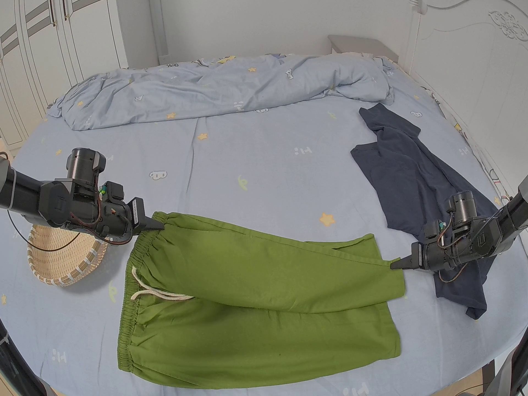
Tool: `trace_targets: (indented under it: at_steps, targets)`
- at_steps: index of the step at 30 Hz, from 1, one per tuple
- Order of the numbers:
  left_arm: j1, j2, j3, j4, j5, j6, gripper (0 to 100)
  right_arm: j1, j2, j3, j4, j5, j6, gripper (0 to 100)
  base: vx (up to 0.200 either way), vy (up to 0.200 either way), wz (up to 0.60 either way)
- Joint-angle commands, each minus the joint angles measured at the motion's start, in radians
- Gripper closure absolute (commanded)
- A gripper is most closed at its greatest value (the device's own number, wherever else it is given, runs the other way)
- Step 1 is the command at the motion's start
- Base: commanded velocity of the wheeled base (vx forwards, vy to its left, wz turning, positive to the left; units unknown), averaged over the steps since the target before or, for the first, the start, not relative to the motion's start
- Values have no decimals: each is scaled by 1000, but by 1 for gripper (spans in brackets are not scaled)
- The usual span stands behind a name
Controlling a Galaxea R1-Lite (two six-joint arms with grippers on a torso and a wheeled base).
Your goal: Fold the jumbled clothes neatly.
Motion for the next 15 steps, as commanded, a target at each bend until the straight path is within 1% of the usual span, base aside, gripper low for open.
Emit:
trace_targets:
  at_steps: [1, 5, 6, 7, 8, 10, 11, 13, 14, 15]
  targets:
    - [3, 1, -1, 0, 0, -2, 100, -5, -1, 7, -10, -3, -1, 100, 0, 0, 0]
    - [8, -11, -1, 0, 2, 0, 100, 14, -21, 22, -33, -13, -2, 100, 0, 0, 0]
    - [10, -18, -3, -2, 5, -2, 100, 25, -46, 22, -36, -29, -2, 100, 0, 0, 0]
    - [13, -22, -4, -6, 8, -2, 100, 48, -75, 17, -36, -59, -4, 100, 0, 0, 0]
    - [13, -22, -4, -8, 9, -2, 100, 52, -81, 16, -36, -69, -4, 100, 0, 0, 0]
    - [13, -36, -1, -26, 32, -2, 100, 97, -110, -6, -39, -141, -5, 100, 0, 0, 0]
    - [13, -39, 0, -32, 45, -2, 100, 112, -121, -21, -42, -153, -7, 100, 0, 0, 0]
    - [13, -41, 2, -38, 59, -3, 100, 126, -131, -41, -44, -158, -7, 100, 0, 0, 0]
    - [13, -41, 2, -46, 83, -3, 100, 143, -144, -79, -37, -159, -8, 100, 0, 0, 0]
    - [13, -41, 2, -46, 83, -3, 100, 143, -144, -79, -37, -159, -8, 100, 0, 0, 0]
